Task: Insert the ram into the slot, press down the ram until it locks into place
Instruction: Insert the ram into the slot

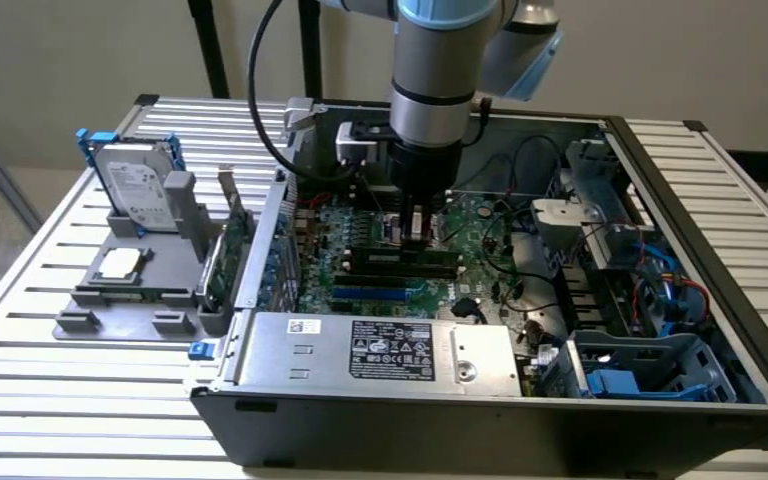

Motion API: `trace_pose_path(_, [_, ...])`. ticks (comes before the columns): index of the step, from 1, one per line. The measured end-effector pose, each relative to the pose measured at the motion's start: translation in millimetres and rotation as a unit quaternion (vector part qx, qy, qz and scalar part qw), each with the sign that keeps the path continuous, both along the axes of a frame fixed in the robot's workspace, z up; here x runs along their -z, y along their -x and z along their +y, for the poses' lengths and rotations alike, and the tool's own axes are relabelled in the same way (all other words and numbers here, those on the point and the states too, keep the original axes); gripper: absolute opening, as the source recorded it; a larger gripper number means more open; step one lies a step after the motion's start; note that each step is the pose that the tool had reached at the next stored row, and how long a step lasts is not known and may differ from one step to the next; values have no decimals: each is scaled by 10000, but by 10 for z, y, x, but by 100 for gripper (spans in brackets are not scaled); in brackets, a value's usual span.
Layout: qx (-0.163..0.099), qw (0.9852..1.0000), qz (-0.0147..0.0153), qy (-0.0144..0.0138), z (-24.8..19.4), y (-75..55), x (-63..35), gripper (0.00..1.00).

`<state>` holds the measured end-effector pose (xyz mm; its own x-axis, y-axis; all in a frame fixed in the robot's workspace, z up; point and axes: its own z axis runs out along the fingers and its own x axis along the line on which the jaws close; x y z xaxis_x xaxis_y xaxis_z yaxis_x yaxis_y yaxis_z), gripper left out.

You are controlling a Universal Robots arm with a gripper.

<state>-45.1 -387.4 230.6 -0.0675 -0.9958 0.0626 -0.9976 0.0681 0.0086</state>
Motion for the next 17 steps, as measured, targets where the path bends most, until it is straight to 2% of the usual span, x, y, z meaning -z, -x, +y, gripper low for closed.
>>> trace_pose_path(6, [-1, 10000, -25, 1, 0, 2, 19, 14])
trace_pose_path(17, [14, 10000, -38, 0, 2, 14, 29, 14])
